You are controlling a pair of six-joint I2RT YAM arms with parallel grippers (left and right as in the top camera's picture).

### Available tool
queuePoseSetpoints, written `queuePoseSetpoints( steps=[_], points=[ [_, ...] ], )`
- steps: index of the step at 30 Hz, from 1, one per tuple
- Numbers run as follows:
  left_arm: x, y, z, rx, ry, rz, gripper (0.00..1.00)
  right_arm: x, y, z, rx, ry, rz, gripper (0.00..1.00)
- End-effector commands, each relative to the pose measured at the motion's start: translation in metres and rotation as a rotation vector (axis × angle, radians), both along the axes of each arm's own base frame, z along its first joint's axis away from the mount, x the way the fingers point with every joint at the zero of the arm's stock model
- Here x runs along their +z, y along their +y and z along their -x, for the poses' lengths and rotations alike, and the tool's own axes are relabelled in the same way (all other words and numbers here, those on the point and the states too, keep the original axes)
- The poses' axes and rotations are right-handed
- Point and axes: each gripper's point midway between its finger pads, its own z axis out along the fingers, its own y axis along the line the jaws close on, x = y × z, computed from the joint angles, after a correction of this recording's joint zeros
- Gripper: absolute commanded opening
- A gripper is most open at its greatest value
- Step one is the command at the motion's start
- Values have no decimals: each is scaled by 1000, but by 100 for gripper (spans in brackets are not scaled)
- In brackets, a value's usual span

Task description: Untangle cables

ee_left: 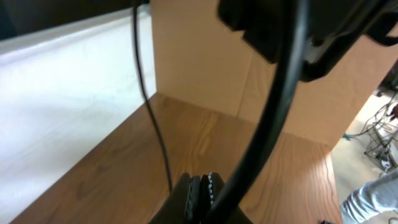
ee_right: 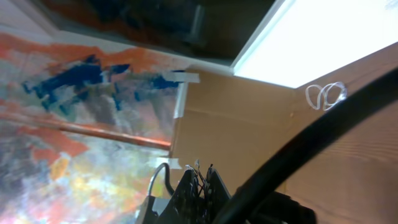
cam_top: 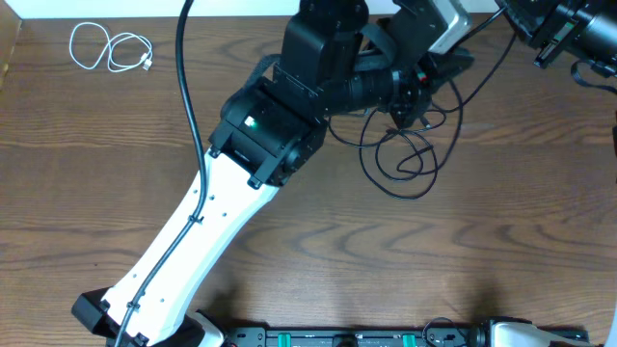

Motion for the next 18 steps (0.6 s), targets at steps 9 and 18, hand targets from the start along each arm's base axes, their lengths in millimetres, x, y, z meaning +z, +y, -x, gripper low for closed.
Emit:
queuePoseSetpoints(
  steps=[9, 18],
  points=[
    [-24, 62, -48, 231, 90, -94, 7, -32, -39, -15, -164, -59, 199, 10],
    [-40, 82, -56, 276, 151, -137, 8, -58, -48, -19, -208, -40, 315, 38]
  ],
)
